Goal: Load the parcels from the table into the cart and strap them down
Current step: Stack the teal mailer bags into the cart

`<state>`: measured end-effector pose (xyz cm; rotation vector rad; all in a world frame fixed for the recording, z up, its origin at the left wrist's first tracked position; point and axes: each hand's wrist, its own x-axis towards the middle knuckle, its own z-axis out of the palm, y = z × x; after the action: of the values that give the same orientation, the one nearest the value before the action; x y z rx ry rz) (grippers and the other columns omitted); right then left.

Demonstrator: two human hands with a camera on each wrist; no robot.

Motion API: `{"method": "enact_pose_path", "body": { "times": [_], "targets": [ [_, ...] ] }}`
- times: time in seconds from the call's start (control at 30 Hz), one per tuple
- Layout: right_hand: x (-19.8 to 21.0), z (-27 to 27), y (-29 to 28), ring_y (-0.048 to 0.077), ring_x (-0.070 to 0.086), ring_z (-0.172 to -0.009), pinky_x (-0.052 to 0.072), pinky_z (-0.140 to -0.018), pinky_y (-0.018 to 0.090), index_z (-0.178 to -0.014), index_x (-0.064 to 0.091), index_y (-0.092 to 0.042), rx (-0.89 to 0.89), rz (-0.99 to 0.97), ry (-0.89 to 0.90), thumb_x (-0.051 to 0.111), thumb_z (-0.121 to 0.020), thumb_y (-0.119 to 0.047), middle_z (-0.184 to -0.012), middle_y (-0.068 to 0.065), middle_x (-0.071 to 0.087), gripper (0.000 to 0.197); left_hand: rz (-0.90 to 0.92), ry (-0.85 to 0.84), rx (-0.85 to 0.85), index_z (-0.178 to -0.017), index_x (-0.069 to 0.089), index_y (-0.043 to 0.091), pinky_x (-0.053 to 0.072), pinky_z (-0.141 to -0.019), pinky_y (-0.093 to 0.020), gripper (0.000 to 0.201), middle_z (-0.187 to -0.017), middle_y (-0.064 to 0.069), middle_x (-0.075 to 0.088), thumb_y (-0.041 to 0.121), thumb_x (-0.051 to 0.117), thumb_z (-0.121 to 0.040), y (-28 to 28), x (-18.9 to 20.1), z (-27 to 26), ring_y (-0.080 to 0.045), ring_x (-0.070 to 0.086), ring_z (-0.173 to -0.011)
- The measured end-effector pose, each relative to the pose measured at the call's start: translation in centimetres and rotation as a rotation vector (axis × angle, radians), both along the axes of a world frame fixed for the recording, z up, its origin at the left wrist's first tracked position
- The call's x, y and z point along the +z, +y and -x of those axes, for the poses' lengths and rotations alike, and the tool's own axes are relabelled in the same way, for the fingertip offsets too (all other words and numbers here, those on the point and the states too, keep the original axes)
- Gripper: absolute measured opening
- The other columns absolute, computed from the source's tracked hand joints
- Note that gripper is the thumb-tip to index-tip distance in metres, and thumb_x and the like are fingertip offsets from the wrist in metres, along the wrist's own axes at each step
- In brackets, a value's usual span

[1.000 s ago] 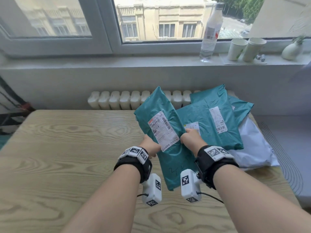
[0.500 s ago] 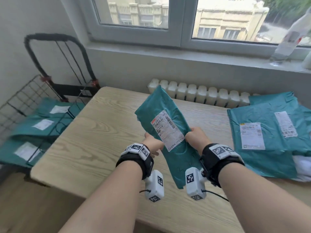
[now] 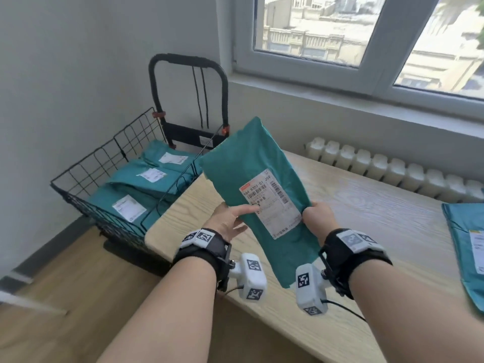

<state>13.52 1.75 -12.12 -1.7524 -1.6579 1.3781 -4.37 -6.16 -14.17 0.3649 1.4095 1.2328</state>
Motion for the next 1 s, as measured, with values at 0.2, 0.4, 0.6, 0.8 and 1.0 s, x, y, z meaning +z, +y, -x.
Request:
{"method": "enact_pose_path", "body": {
  "times": [0.2, 0.4, 0.6, 0.8, 1.0],
  "targets": [
    [0.3, 6.3, -1.6, 0.031, 0.064, -0.083, 0.055, -0.082, 0.045, -0.072, 0.061, -0.012, 0.077, -0.009, -0.035, 0.038, -0.085, 0.005, -0.079, 0.013, 0.065, 0.032, -0.018, -0.092, 0.076, -0.101, 0.065, 0.016, 0.039, -0.101, -0.04, 0.025, -0.098, -0.003, 0.071, 0.002, 0.071, -0.081, -2.4, -0.6, 5.4, -0.02, 0.062, -0.092],
    [-0.9, 10.5, -1.0, 0.032, 0.068, -0.087, 0.057, -0.083, 0.049, -0.083, 0.066, -0.015, 0.135, -0.041, -0.043, 0.045, -0.081, 0.0, -0.091, 0.016, 0.071, 0.026, -0.073, -0.089, 0.181, -0.098, 0.065, 0.014, 0.048, -0.077, -0.031, 0.018, -0.097, -0.005, 0.07, 0.003, 0.069, -0.084, -2.6, -1.0, 9.7, -0.019, 0.065, -0.085],
    [-2.6, 15.3, 0.8, 0.025, 0.067, -0.085, 0.057, -0.083, 0.047, -0.107, 0.057, -0.016, 0.116, -0.016, -0.05, 0.058, -0.084, -0.015, -0.093, 0.005, 0.066, 0.023, -0.064, -0.087, 0.273, -0.095, 0.066, 0.011, 0.05, -0.07, -0.03, 0.014, -0.093, -0.007, 0.071, 0.002, 0.069, -0.085, -1.7, -1.6, 14.7, -0.02, 0.066, -0.083],
    [-2.7, 22.7, 4.1, 0.023, 0.068, -0.083, 0.058, -0.082, 0.046, -0.11, 0.056, -0.017, 0.138, 0.024, 0.039, 0.063, -0.082, -0.017, -0.092, 0.002, 0.067, 0.029, -0.061, -0.077, 0.339, -0.11, 0.063, 0.001, 0.057, -0.068, -0.034, 0.026, -0.099, -0.015, 0.071, 0.002, 0.069, -0.084, 1.5, -1.2, 22.0, -0.028, 0.069, -0.089],
    [-3.7, 27.3, 7.9, 0.022, 0.063, -0.094, 0.052, -0.083, 0.037, -0.134, 0.045, -0.013, 0.103, 0.002, -0.052, 0.065, -0.082, -0.021, -0.113, 0.005, 0.062, 0.056, -0.065, -0.1, 0.36, -0.109, 0.064, 0.001, 0.057, -0.073, -0.037, 0.024, -0.099, -0.014, 0.072, 0.004, 0.068, -0.086, 4.6, -0.3, 27.5, -0.026, 0.07, -0.085]
  ]
}}
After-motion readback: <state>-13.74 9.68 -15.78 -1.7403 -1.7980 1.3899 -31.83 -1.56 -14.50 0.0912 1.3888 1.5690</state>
